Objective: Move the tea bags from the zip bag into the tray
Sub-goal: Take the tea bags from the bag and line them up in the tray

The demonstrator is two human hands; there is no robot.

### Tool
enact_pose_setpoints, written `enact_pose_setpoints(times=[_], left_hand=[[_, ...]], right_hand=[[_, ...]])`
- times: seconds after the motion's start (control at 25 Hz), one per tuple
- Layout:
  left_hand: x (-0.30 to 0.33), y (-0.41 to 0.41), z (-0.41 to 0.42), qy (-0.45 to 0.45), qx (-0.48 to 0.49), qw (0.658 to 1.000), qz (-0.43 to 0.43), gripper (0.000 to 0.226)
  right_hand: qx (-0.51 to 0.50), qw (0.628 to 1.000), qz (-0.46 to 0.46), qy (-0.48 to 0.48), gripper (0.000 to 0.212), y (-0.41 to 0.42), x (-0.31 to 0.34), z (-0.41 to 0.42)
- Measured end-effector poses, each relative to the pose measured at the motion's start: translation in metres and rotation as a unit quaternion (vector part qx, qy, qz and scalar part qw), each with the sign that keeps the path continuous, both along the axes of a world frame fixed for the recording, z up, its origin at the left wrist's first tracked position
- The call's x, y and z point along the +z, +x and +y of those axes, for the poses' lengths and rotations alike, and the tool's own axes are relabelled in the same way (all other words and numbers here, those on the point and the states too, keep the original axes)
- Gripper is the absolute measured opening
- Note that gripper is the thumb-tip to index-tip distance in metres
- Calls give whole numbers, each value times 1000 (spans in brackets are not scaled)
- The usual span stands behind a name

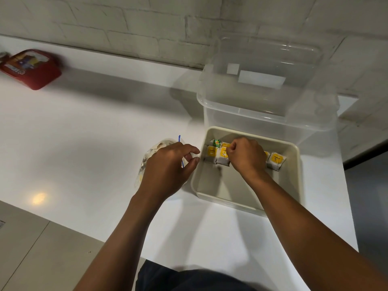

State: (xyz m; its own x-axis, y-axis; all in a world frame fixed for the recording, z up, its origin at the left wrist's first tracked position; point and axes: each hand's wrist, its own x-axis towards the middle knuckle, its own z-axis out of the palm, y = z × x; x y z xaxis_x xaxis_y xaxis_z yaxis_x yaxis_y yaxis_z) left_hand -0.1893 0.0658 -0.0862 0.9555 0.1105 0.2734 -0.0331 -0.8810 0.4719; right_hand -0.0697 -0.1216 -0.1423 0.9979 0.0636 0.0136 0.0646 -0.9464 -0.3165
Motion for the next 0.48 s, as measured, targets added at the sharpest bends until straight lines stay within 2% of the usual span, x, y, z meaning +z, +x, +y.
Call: enact_pose_setpoints(times=[0.16,0.24,0.32,0.4,0.48], left_hand=[[0,0,1,3,2,1000,2,15],[0,0,1,2,1,1000,2,15],[0,0,1,0,-3,1000,-3,15],[-1,1,1,0,-5,1000,-5,15],[-1,1,1,0,-8,1000,-4,14]], right_hand=[[12,1000,-17,-6,17,-4,6,0],[31,999,-8,38,16,-4,12,3],[95,990,43,92,16,-8,13,6],[154,981,93,78,18,-15,12,9],[175,979,99,40,22,-19,6,10]])
